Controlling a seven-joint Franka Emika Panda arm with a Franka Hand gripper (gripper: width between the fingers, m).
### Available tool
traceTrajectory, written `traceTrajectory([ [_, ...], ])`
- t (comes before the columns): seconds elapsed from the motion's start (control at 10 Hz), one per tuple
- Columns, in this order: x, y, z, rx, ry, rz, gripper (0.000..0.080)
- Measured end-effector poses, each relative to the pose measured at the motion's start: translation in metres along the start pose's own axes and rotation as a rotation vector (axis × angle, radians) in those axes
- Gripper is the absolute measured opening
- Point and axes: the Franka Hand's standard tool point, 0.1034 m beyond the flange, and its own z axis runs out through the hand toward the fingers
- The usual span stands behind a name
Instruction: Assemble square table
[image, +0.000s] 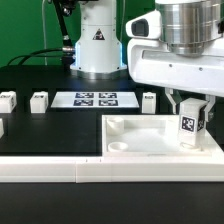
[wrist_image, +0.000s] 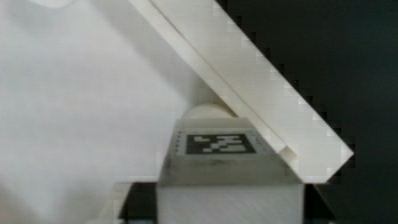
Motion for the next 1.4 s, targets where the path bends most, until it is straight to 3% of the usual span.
traceTrajectory([
  [0.4,-0.0008,-0.0010,0.0002,0.002,-0.002,0.199,0.0293],
  [0.6,-0.0014,-0.0009,0.0006,0.000,-0.001,0.148,0.0336],
  [0.7,-0.0037,-0.0018,0.0013,-0.001,-0.002,0.078,0.0535],
  [0.8,-0.0056,-0.0028,0.0018,-0.001,-0.003,0.013,0.0628],
  [1.3,-0.0060,-0.0030,0.0021,-0.001,-0.003,-0.362,0.0649],
  [1.4,-0.0058,-0.0028,0.0022,-0.011,0.006,-0.472,0.0649],
])
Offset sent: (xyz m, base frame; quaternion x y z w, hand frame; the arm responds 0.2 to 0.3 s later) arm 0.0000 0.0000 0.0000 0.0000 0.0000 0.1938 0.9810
